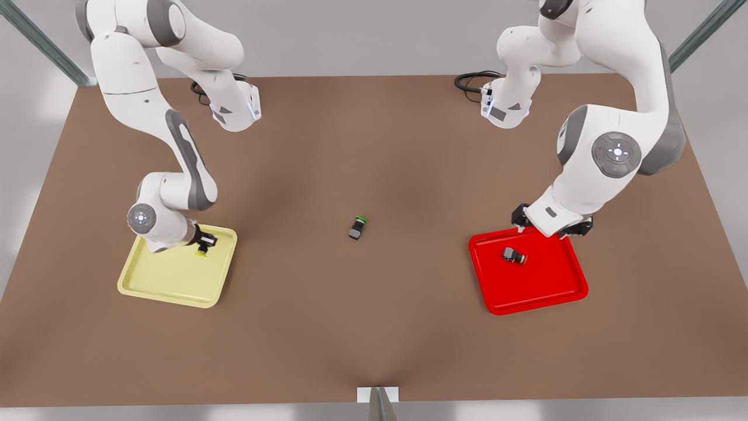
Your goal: Place the switches on the corresponding trays according to their colors
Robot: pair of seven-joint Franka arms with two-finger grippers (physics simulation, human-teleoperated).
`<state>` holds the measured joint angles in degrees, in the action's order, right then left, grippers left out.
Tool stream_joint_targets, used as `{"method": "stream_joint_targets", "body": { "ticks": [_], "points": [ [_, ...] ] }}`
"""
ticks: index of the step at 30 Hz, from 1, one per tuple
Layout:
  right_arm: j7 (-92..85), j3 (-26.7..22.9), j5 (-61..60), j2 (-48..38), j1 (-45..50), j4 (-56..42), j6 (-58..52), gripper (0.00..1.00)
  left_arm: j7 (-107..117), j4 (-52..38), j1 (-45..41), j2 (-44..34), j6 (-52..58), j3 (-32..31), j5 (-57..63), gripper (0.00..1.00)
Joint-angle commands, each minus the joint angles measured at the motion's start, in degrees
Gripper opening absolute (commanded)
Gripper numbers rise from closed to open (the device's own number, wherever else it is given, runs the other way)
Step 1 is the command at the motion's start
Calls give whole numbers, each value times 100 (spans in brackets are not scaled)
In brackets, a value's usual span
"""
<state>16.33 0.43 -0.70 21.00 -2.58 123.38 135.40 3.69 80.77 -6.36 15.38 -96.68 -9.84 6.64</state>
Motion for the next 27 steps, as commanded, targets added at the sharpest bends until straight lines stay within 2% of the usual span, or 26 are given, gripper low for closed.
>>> {"method": "stream_joint_targets", "body": {
  "ticks": [1,3,5,6,8,11,13,15,17,19,20,21,23,27],
  "points": [
    [11,-8,26,35,12,-7,39,50,0,0,3,0,0,9,4,100],
    [-165,-131,34,202,3,-51,162,51,9,9,3,8,0,0,4,100],
    [-473,-219,43,343,-129,-51,347,62,149,9,-6,8,0,0,4,100],
    [-473,-228,43,334,-173,-51,286,92,158,9,-32,8,0,0,4,100],
    [-473,-219,43,308,-182,-51,250,100,167,9,-41,17,0,0,4,100],
    [-482,-219,43,185,-182,-51,198,100,246,0,-41,17,0,9,4,100],
    [-429,-219,43,-227,-85,-402,-548,100,255,0,-41,8,70,9,4,100],
    [-367,-219,43,-808,248,-543,-743,100,246,0,-41,8,70,9,4,100],
    [-350,-210,69,-949,477,-1481,-1874,100,246,0,-41,8,70,9,12,100],
    [-429,-202,96,-1361,592,-2063,-2358,100,246,0,-41,8,79,9,13,100],
    [-542,-219,105,-1362,583,-2570,-3051,100,246,-9,-41,8,79,9,13,100],
    [-885,-272,105,-1423,539,-3082,-3844,100,246,-9,-41,8,79,9,13,100],
    [-1501,-518,113,-1520,556,-3505,-4434,100,290,-9,-41,8,79,0,13,100],
    [-1483,-492,113,-1546,521,-3549,-4478,100,290,-18,-58,8,79,0,13,100]
  ]
}}
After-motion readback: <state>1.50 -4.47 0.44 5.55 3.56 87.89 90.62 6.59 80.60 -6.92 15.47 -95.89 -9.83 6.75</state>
